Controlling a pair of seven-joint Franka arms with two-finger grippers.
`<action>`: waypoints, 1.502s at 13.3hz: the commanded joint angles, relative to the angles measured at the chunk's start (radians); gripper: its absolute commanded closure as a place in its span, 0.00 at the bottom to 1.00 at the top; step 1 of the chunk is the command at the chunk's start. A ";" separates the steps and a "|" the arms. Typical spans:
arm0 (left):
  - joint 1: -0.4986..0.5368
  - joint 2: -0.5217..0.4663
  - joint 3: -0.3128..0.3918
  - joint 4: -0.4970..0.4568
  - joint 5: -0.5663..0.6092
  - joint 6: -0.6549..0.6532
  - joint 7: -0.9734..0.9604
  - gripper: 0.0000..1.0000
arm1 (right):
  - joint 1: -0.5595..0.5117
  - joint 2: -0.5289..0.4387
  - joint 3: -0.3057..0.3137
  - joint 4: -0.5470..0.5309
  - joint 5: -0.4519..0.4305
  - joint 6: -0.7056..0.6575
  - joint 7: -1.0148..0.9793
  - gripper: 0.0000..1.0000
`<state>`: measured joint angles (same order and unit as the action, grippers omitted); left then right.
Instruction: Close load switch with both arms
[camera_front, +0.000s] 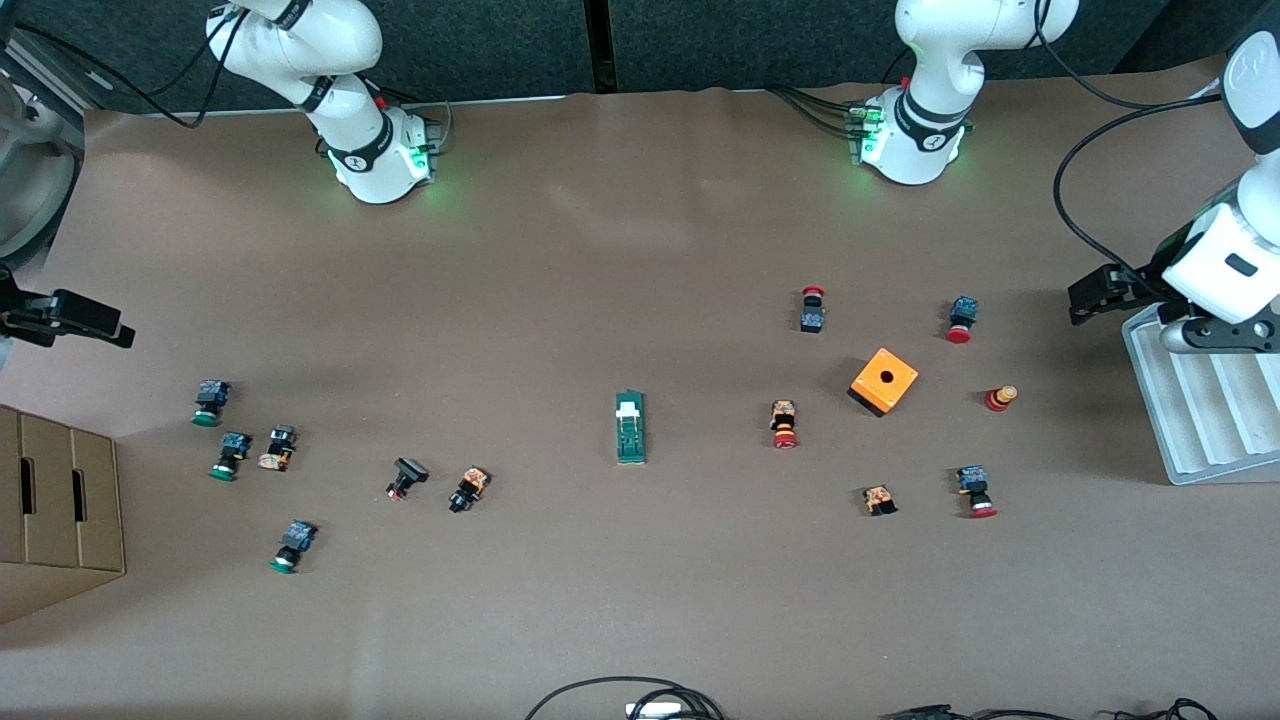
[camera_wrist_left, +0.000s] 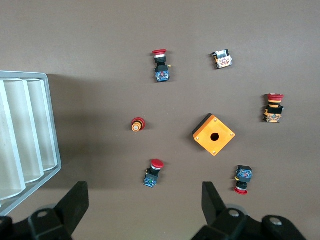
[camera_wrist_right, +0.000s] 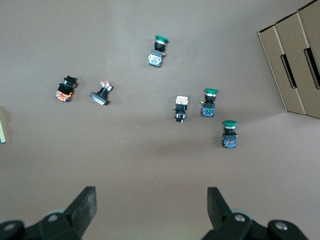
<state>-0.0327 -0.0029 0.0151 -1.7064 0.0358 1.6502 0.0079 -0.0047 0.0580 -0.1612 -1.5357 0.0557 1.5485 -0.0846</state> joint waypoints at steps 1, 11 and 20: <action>-0.010 0.006 -0.020 0.027 -0.014 -0.018 -0.032 0.00 | 0.009 0.002 -0.001 0.005 -0.020 0.010 -0.004 0.00; -0.010 0.008 -0.268 0.064 -0.014 -0.010 -0.409 0.00 | 0.008 0.003 -0.001 0.005 -0.022 0.012 -0.003 0.00; -0.012 0.070 -0.509 0.060 0.010 0.137 -0.784 0.00 | 0.008 0.003 -0.001 0.006 -0.022 0.012 -0.004 0.00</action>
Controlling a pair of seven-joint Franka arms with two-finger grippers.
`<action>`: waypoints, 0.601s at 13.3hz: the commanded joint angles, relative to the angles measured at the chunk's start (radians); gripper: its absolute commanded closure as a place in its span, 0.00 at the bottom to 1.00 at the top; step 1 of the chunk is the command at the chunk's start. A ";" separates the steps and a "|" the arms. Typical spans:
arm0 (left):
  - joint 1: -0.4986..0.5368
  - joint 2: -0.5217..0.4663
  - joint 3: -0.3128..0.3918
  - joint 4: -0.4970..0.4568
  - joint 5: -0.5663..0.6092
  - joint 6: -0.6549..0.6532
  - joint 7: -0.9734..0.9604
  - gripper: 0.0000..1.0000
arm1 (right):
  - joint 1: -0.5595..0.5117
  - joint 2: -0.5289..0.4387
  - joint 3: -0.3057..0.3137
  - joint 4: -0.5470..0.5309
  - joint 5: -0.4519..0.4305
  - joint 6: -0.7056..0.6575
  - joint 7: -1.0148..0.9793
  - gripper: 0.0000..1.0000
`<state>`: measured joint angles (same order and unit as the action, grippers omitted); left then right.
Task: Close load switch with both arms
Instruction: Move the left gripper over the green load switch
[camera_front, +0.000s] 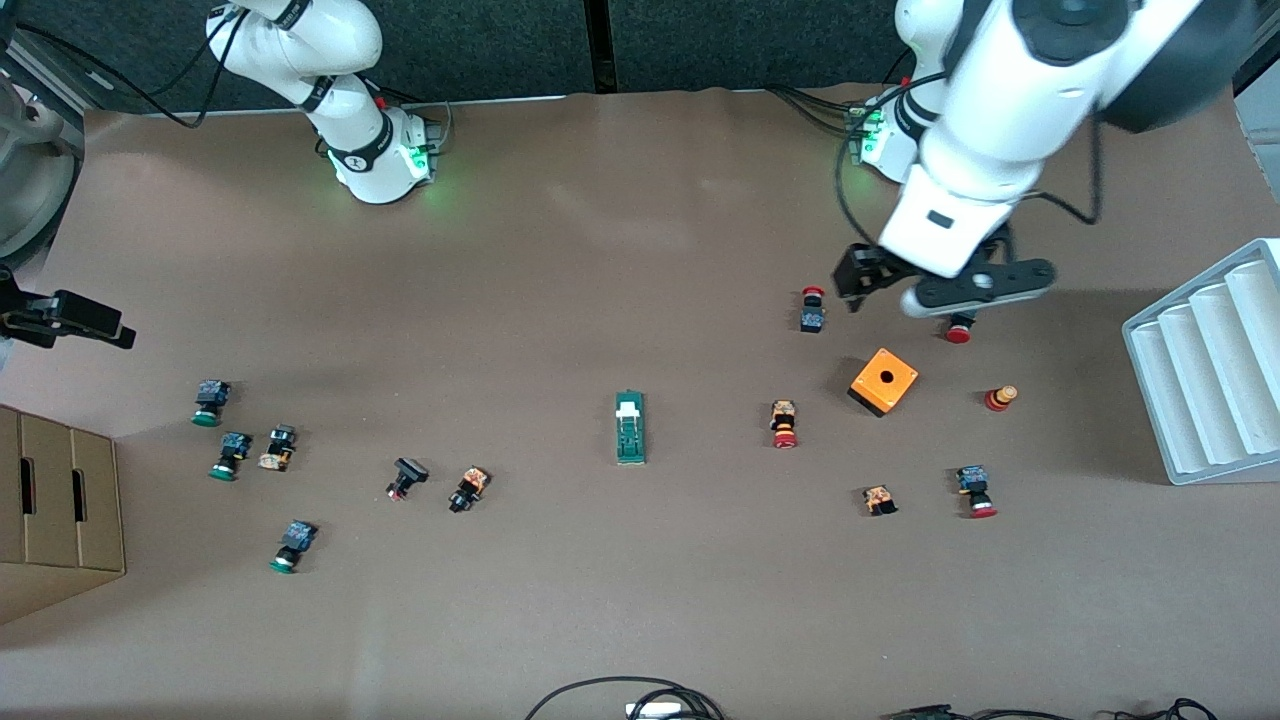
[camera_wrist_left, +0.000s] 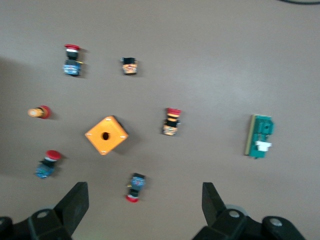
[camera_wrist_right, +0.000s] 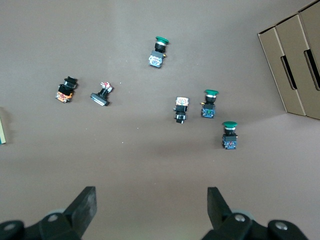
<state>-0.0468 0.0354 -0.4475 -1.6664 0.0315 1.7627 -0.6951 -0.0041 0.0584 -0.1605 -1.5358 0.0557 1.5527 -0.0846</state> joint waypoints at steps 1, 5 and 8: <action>0.002 0.043 -0.075 0.019 0.033 0.049 -0.133 0.00 | 0.007 0.003 -0.002 0.005 -0.022 0.007 -0.004 0.00; 0.002 0.107 -0.189 0.016 0.160 0.124 -0.305 0.01 | 0.006 0.005 -0.002 0.005 -0.022 0.007 -0.004 0.00; -0.049 0.164 -0.227 0.016 0.261 0.191 -0.467 0.01 | 0.007 0.005 -0.002 0.006 -0.022 0.007 -0.006 0.00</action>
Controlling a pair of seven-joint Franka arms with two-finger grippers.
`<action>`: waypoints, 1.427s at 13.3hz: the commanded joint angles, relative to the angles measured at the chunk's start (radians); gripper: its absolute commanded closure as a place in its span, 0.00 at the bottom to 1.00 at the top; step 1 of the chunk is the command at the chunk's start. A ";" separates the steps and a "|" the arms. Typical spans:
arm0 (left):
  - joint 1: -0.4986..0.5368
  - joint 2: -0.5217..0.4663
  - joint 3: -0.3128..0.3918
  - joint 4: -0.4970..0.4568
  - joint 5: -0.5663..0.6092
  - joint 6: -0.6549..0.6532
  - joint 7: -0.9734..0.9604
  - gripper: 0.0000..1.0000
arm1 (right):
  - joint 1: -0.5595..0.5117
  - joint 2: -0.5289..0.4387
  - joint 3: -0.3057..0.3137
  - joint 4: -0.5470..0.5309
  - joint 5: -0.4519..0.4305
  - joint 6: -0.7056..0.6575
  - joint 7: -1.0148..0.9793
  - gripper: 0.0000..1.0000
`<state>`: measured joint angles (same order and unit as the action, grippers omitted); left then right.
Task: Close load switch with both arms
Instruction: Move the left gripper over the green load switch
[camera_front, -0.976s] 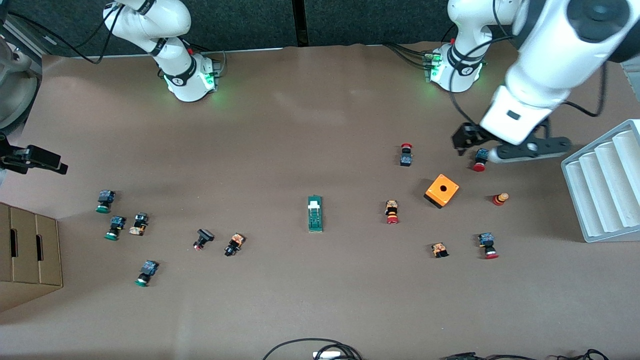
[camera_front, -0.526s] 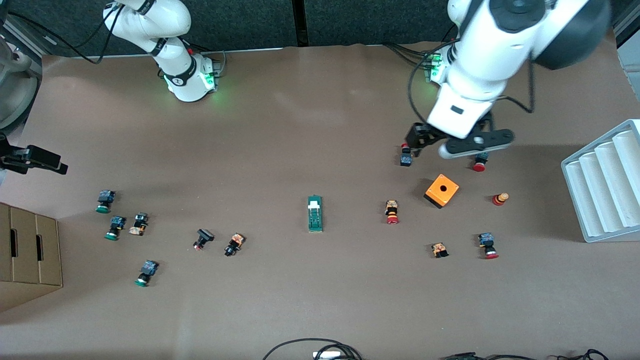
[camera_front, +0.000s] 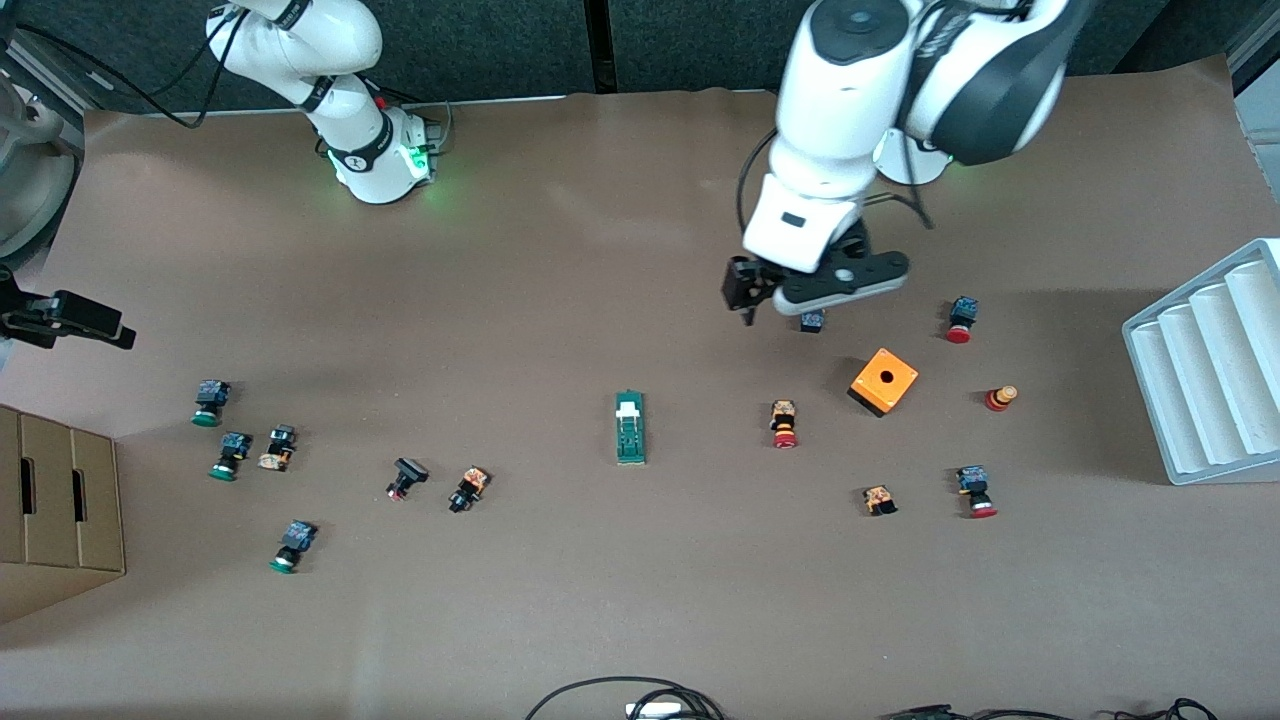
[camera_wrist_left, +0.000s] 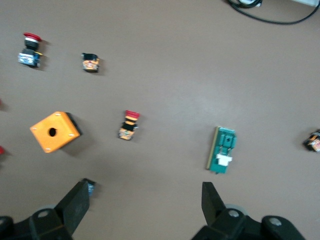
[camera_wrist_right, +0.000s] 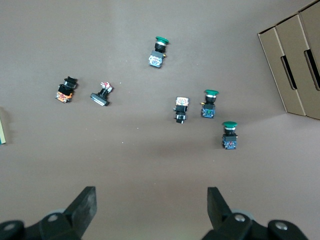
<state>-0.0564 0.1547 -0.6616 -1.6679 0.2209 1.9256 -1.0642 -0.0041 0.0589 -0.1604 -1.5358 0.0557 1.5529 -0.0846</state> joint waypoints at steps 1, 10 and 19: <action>-0.069 0.064 -0.012 0.017 0.124 0.042 -0.146 0.01 | 0.007 0.003 -0.002 0.006 -0.022 0.007 -0.006 0.00; -0.315 0.301 -0.012 0.013 0.625 0.116 -0.607 0.01 | 0.000 0.004 -0.004 0.006 -0.022 0.006 -0.007 0.00; -0.410 0.508 -0.009 -0.045 1.157 0.135 -0.963 0.04 | 0.004 0.006 -0.005 0.006 -0.022 0.007 -0.003 0.00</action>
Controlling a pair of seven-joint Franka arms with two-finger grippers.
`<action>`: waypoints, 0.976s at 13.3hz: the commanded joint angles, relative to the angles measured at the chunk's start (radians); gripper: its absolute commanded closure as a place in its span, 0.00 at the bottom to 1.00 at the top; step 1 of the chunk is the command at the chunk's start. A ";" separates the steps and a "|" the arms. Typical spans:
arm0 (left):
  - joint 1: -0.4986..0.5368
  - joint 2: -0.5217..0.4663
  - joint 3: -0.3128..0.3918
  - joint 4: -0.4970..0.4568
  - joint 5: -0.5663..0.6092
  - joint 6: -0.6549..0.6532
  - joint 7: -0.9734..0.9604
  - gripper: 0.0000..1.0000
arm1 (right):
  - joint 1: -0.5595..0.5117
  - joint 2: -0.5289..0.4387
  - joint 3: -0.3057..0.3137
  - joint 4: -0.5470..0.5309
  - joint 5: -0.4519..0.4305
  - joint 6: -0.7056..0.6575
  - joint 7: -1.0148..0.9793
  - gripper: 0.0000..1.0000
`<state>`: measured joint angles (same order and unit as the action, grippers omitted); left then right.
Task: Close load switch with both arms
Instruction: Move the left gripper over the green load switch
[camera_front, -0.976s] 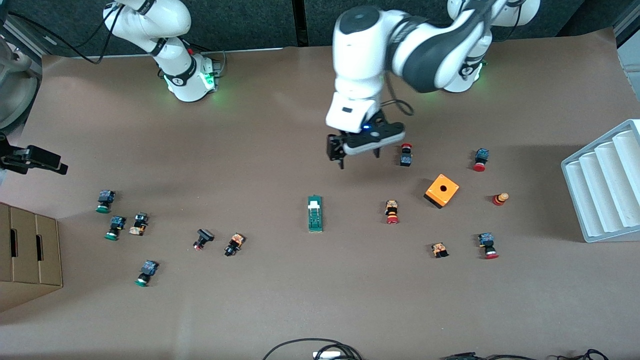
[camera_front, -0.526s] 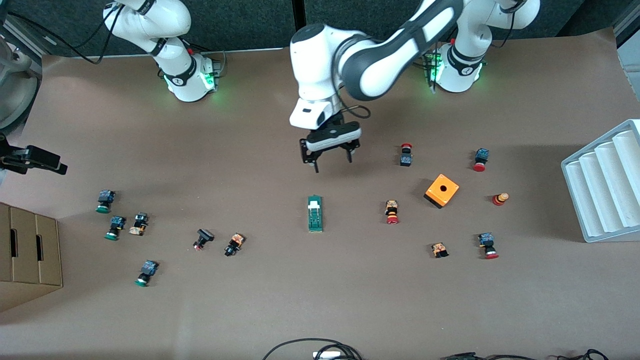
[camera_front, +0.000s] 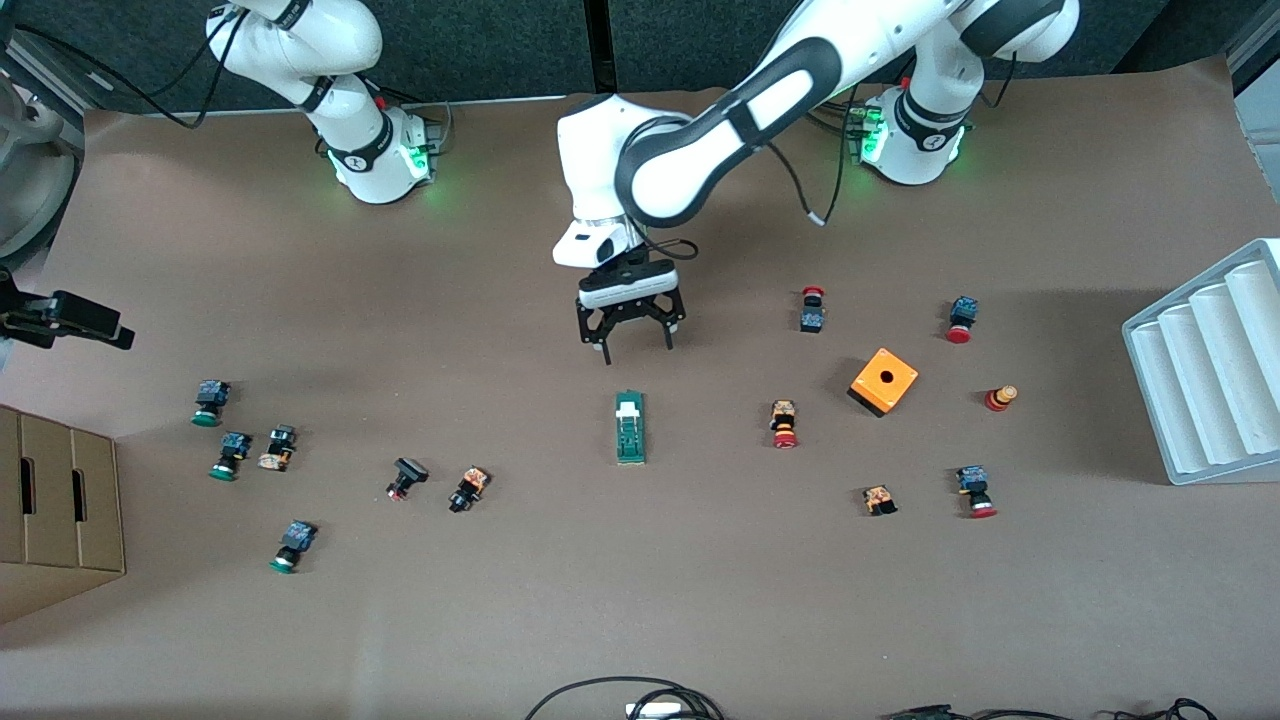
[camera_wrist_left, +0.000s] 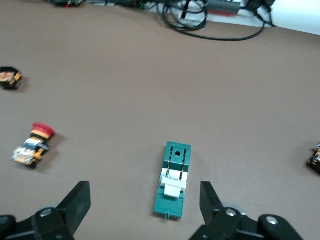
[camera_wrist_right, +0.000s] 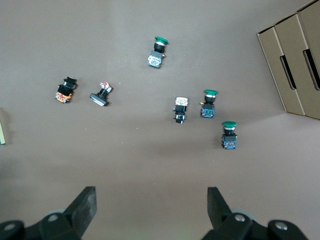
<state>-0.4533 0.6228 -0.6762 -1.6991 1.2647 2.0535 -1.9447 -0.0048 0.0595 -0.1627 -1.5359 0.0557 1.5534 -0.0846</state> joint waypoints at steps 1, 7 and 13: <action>-0.019 0.064 0.006 -0.022 0.184 0.007 -0.145 0.04 | 0.000 0.005 -0.003 0.006 -0.022 0.005 -0.003 0.00; -0.027 0.190 0.040 -0.071 0.608 -0.003 -0.397 0.04 | -0.007 0.005 -0.006 0.006 -0.022 0.005 -0.006 0.00; -0.169 0.282 0.165 0.001 0.697 -0.053 -0.441 0.09 | 0.003 0.028 -0.008 0.005 -0.020 -0.006 -0.003 0.00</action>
<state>-0.5265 0.8690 -0.5854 -1.7563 1.9389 2.0319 -2.3562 -0.0090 0.0733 -0.1718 -1.5360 0.0556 1.5528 -0.0845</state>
